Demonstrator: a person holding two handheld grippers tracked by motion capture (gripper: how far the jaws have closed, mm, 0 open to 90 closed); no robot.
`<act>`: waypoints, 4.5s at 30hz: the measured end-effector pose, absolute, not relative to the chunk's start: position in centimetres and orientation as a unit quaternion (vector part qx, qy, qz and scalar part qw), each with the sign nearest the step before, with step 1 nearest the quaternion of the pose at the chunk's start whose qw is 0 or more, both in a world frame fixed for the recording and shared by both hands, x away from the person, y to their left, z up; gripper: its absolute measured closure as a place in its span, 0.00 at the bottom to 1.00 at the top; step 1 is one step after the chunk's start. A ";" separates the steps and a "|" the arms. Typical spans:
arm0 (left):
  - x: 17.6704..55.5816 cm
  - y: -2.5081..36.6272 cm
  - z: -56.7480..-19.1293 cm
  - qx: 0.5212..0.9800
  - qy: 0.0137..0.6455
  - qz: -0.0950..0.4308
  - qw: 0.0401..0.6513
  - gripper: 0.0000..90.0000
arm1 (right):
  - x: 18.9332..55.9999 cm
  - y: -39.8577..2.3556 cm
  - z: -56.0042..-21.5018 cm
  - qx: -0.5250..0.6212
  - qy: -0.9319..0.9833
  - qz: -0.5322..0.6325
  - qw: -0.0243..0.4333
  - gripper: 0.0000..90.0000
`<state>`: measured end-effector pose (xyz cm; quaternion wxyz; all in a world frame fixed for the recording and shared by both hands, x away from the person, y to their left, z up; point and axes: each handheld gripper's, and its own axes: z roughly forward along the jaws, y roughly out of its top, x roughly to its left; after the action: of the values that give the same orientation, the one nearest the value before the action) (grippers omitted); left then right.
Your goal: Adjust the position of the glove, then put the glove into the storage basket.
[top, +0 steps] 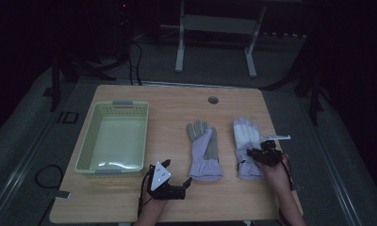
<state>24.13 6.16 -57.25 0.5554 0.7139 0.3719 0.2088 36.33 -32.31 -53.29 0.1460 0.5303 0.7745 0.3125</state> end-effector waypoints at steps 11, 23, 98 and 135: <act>24.1 6.2 -57.3 0.713 0.372 0.208 0.556 0.00 | 35.5 -32.7 -49.6 0.534 0.757 0.335 0.171 0.88; 24.2 6.2 -57.3 0.713 0.372 0.206 0.558 0.00 | 34.5 -31.4 -44.9 0.523 0.742 0.380 0.179 0.88; 24.3 6.1 -57.3 0.715 0.379 0.189 0.556 0.00 | 34.8 -20.5 -49.2 0.330 0.826 0.442 0.120 0.17; 30.0 2.5 -53.5 0.743 0.429 0.100 0.504 0.12 | 36.8 -22.3 -50.8 0.336 0.815 0.428 0.197 0.32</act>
<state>29.99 2.54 -53.51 0.5043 0.7429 0.4286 0.1002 36.81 -22.28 -50.83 0.1970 0.3360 0.8154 0.4282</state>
